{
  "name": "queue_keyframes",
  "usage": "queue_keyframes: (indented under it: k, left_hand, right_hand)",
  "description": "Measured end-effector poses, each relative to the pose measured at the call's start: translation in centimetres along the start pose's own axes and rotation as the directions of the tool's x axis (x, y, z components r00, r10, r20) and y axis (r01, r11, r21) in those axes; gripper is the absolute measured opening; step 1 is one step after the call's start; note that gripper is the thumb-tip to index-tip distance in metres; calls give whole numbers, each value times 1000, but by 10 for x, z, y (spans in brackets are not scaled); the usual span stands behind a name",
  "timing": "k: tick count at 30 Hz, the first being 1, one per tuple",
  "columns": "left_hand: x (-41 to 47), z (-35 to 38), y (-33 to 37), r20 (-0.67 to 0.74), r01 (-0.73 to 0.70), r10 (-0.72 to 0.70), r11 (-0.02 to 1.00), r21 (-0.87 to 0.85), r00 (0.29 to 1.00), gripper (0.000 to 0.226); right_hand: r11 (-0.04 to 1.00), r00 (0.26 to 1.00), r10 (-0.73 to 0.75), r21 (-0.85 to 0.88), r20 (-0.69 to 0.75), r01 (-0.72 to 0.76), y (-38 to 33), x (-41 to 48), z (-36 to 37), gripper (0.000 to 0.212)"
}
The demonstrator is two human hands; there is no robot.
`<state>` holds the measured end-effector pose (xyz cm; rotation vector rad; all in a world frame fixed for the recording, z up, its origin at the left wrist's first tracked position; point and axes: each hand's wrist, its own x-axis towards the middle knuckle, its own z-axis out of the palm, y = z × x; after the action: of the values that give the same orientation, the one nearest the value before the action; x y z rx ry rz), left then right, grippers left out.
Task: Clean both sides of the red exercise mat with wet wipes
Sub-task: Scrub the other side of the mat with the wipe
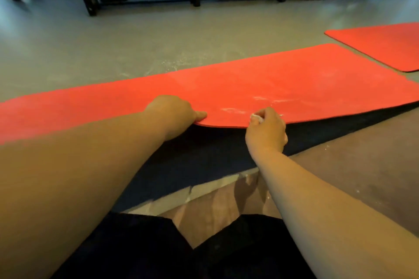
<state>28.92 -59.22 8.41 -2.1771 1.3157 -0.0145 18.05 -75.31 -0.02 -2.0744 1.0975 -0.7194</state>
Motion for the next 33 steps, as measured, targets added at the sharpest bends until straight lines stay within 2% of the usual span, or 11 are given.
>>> queue_keyframes:
  k: [4, 8, 11, 14, 18, 20, 22, 24, 25, 31, 33]
  left_hand:
    - [-61, 25, -53, 184, 88, -100, 993, 73, 978, 60]
    - [-97, 59, -46, 321, 102, -79, 993, -53, 944, 68]
    - [-100, 89, -16, 465, 111, 21, 961, -254, 885, 84]
    - [-88, 108, 7, 529, 126, 109, 913, -389, 842, 82]
    - [-61, 120, 23, 551, 167, 147, 861, -480, 822, 77]
    - [-41, 126, 27, 502, 167, 117, 858, -485, 857, 84]
    - [-24, 137, 30, 477, 163, 86, 875, -456, 874, 95]
    - [-13, 148, 33, 521, 186, 82, 878, -441, 850, 108]
    - [-9, 153, 35, 541, 198, 87, 873, -446, 837, 113]
    - [2, 166, 38, 583, 215, 81, 882, -420, 808, 126]
    - [6, 166, 41, 600, 208, 73, 899, -385, 797, 129]
  right_hand:
    - [987, 988, 35, 151, 153, -58, 1, -21, 10, 12]
    - [982, 971, 3, 185, 239, -48, -19, -48, 40, 10]
    - [996, 963, -43, 89, 265, 20, -11, -49, 46, 9]
    - [988, 915, 29, -150, 402, 34, 14, -53, 52, 7]
    - [877, 825, 159, -462, 542, 134, 35, -80, 68, 9]
    - [874, 816, 62, -426, 575, 233, 30, -94, 80, 6]
    - [914, 753, -62, -266, 655, 307, 17, -107, 94, 12]
    - [912, 658, -107, -190, 746, 363, 11, -117, 107, 9]
    - [911, 646, -90, -199, 758, 360, 13, -117, 109, 9]
    - [866, 857, 61, -455, 511, 210, 46, -60, 84, 12]
    - [835, 859, 47, -492, 509, 246, 43, -63, 84, 17]
